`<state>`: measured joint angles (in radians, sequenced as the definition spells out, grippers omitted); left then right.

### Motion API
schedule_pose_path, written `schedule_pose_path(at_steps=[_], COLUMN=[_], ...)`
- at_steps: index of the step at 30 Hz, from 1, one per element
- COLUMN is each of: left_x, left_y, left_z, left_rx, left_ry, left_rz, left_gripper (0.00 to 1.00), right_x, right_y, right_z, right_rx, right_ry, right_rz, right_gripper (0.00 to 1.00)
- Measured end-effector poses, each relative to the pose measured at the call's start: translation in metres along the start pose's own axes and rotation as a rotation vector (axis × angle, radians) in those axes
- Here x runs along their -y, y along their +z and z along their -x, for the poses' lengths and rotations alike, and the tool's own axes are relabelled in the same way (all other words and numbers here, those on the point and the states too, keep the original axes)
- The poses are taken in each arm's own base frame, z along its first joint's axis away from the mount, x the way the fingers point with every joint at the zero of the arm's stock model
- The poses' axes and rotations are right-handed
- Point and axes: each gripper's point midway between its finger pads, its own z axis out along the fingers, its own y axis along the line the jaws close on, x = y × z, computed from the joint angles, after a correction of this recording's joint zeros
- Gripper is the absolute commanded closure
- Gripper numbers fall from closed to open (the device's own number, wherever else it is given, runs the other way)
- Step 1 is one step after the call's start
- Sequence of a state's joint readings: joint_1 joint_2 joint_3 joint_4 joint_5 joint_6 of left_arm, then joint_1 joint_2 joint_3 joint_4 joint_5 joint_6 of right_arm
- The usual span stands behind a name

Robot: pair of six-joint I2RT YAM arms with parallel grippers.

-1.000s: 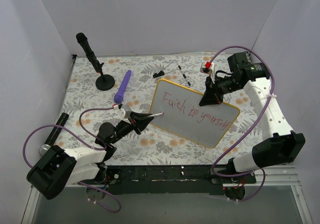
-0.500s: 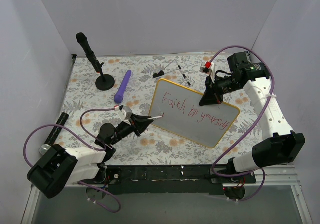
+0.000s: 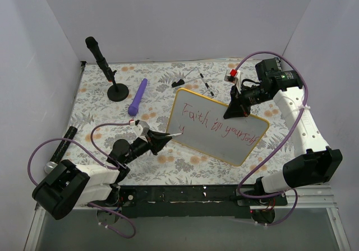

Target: Write a sentence on the whiteboard

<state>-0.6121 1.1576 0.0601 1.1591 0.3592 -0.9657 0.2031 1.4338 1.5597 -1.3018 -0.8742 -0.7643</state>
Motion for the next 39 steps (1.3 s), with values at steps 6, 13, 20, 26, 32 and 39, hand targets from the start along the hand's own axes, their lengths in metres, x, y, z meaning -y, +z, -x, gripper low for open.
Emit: schedule_pose_path(at_steps=[6,13,20,26,32,39], left_x=[0.003,0.011,0.016,0.027,0.038,0.038], left_y=[0.007,0.023,0.027,0.013,-0.001,-0.007], left_z=[0.01,0.03,0.034,0.047,0.058,0.044], left_rx=[0.02,0.055,0.058,0.1,0.136,0.089], left_ry=[0.009,0.027,0.03,0.045,0.055,0.017], left_rz=[-0.021,-0.065,-0.088,-0.108,-0.125,-0.115], left_gripper=[1.0,1.0,1.0,1.0,1.0,1.0], right_x=[0.0,0.001,0.001,0.0,0.0,0.0], right_y=[0.0,0.0,0.0,0.0,0.0,0.0], right_z=[0.0,0.0,0.0,-0.001,0.0,-0.001], right_rx=[0.0,-0.001,-0.002,-0.002,0.0,0.0], right_ry=[0.0,-0.002,-0.001,0.001,0.002,0.004], right_rz=[0.0,-0.004,-0.004,-0.001,0.001,0.001], right_gripper=[0.99,0.99,0.99,0.99,0.99,0.99])
